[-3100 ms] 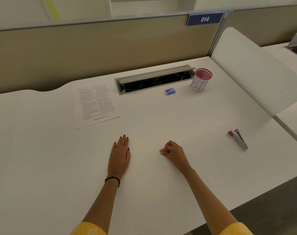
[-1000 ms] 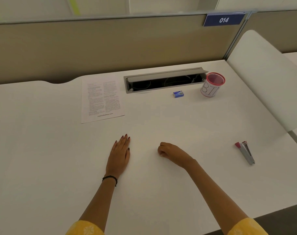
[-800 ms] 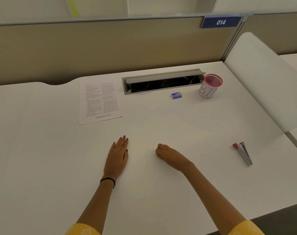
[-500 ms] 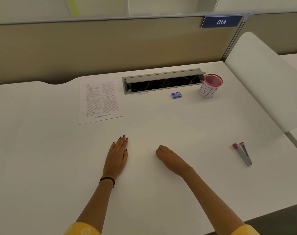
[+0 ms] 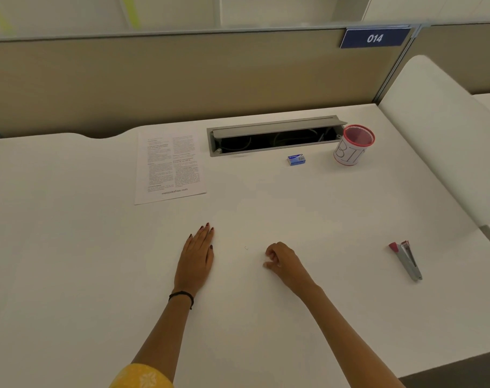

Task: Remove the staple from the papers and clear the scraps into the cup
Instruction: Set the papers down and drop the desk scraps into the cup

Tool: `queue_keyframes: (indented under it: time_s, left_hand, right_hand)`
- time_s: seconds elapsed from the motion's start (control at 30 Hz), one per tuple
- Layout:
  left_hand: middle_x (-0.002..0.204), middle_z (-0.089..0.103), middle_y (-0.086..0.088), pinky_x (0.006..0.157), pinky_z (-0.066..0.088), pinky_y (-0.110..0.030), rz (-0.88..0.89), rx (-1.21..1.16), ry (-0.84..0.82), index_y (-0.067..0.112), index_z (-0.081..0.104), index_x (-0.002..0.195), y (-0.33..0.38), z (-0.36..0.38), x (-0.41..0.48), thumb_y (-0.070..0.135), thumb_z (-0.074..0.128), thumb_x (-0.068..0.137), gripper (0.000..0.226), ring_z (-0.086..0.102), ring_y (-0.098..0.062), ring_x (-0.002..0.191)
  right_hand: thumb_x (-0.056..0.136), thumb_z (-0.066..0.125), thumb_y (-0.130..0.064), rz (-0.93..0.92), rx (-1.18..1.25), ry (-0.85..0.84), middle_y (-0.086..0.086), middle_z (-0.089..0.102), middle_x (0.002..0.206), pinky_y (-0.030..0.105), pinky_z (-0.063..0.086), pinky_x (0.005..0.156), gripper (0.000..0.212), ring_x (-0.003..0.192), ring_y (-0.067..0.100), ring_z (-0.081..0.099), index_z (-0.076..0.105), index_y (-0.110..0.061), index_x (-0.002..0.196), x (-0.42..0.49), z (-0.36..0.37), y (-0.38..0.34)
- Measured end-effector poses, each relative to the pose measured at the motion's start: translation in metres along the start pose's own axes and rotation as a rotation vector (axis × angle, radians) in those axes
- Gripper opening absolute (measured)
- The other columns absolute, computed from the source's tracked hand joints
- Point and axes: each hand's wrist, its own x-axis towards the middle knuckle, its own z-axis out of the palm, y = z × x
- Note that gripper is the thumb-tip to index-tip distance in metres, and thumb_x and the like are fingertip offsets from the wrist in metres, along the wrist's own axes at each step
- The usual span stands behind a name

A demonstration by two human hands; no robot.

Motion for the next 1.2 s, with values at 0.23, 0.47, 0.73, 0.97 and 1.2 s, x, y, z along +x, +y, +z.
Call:
queue_keyframes:
  time_s: [0.23,0.47,0.73,0.97,1.2]
  left_hand:
    - [0.149,0.029,0.0,0.114,0.003,-0.021,-0.003,-0.007,0.001,0.013,0.031,0.142,0.001,-0.001,0.0,0.027,0.02,0.094,0.051,0.023,-0.01,0.137]
    - [0.149,0.029,0.0,0.114,0.002,-0.02,-0.001,-0.006,0.006,0.013,0.031,0.142,0.001,-0.002,0.0,0.027,0.02,0.094,0.051,0.025,-0.011,0.137]
    - [0.149,0.029,0.0,0.114,0.003,-0.02,-0.006,-0.014,0.009,0.012,0.031,0.142,0.001,-0.001,0.0,0.028,0.019,0.094,0.052,0.024,-0.01,0.138]
    - [0.149,0.028,-0.001,0.114,0.003,-0.021,-0.005,-0.013,0.008,0.011,0.031,0.142,0.002,-0.001,0.0,0.028,0.018,0.093,0.053,0.024,-0.012,0.138]
    - [0.152,0.021,-0.003,0.115,0.01,-0.033,-0.062,-0.007,-0.003,0.011,0.025,0.144,0.015,0.011,0.02,0.033,0.013,0.093,0.056,0.015,-0.013,0.14]
  right_hand:
    - [0.089,0.054,-0.01,-0.015,-0.101,0.022,0.0,0.049,0.083,0.014,0.032,0.058,0.011,0.07,0.011,0.043,0.053,-0.009,0.078,0.001,0.005,-0.007]
    - [0.094,0.043,-0.008,-0.124,-0.268,0.058,0.003,0.049,0.088,0.024,0.036,0.067,0.014,0.081,0.018,0.047,0.052,-0.009,0.083,-0.002,0.009,-0.006]
    - [0.085,0.031,0.0,-0.29,-0.48,0.213,0.001,0.049,0.072,0.023,0.036,0.052,0.023,0.06,0.012,0.038,0.048,-0.012,0.075,-0.013,0.02,-0.004]
    - [0.056,0.065,0.016,-0.331,-0.54,0.17,0.0,0.052,0.076,0.02,0.037,0.053,0.042,0.064,0.013,0.045,0.051,-0.012,0.084,-0.016,0.024,0.0]
    - [0.08,0.054,0.008,-0.16,-0.365,0.297,0.004,0.053,0.083,0.022,0.04,0.063,0.017,0.073,0.017,0.048,0.053,-0.008,0.087,0.007,-0.005,0.022]
